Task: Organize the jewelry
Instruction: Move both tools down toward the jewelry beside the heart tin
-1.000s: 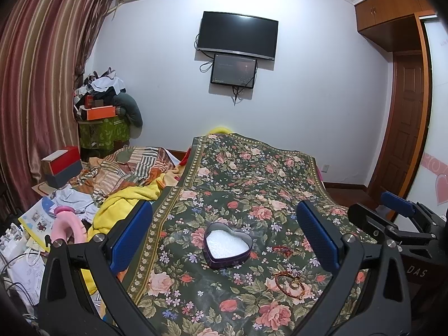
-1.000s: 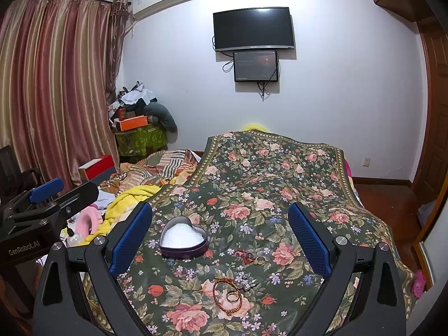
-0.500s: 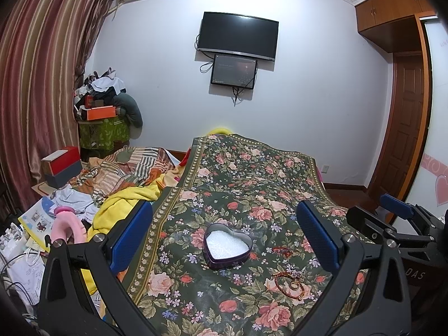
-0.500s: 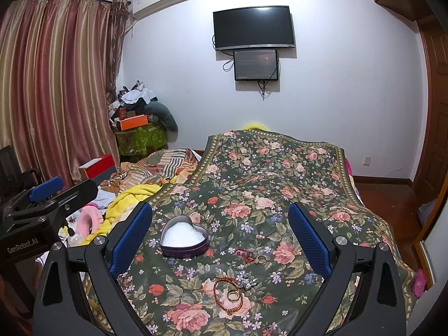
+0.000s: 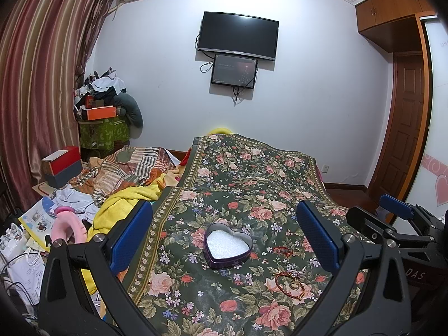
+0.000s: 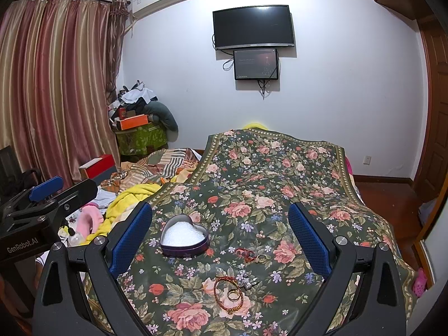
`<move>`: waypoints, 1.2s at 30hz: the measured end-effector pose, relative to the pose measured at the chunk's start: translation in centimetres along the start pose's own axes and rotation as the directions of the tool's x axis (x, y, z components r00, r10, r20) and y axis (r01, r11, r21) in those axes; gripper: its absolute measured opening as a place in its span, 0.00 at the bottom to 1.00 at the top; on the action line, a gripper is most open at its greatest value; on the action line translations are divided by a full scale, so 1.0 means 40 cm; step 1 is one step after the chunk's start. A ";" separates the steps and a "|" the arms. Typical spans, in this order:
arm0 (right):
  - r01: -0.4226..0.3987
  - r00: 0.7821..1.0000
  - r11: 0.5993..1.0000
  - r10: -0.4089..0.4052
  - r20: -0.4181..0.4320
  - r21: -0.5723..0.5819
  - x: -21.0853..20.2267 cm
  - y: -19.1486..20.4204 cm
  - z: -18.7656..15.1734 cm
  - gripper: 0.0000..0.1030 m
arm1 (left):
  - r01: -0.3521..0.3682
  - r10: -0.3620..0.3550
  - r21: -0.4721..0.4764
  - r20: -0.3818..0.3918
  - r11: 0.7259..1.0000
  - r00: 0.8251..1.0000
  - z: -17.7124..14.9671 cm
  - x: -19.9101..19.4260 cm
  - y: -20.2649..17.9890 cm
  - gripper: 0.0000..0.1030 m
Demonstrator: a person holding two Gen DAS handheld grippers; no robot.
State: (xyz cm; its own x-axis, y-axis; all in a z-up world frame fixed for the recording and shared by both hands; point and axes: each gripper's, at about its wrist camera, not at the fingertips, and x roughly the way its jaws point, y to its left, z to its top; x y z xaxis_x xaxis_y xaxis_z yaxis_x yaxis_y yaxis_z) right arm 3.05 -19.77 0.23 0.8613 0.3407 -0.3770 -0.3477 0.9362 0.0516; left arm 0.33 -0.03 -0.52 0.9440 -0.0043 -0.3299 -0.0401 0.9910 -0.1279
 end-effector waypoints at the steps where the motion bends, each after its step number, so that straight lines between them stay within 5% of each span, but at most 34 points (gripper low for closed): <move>1: 0.000 1.000 1.000 0.000 0.000 0.000 0.002 0.000 -0.002 0.94 | 0.001 -0.001 -0.001 -0.001 1.000 1.000 0.000 0.000 0.001 1.00; 21: 0.008 1.000 1.000 -0.008 -0.012 0.004 0.014 -0.012 -0.012 0.94 | 0.003 -0.003 0.000 -0.006 1.000 1.000 0.002 -0.002 0.000 1.00; 28: 0.079 0.996 0.997 -0.080 -0.042 -0.024 0.026 -0.045 -0.028 0.94 | 0.008 -0.008 -0.005 -0.028 1.000 1.000 -0.003 0.016 0.003 1.00; 36: 0.170 0.964 0.985 -0.171 -0.205 -0.021 0.073 -0.141 -0.099 0.94 | 0.044 -0.044 -0.001 -0.195 0.999 0.980 -0.041 0.135 -0.002 1.00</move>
State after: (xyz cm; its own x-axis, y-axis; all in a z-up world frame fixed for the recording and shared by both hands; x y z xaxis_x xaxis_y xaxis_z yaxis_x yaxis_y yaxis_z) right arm 6.04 -24.41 -4.83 0.8133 0.1506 -0.5621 -0.2036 0.9785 -0.0324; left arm 4.89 -0.36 -3.83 0.8630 -0.0737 -0.4997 0.0016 0.9897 -0.1432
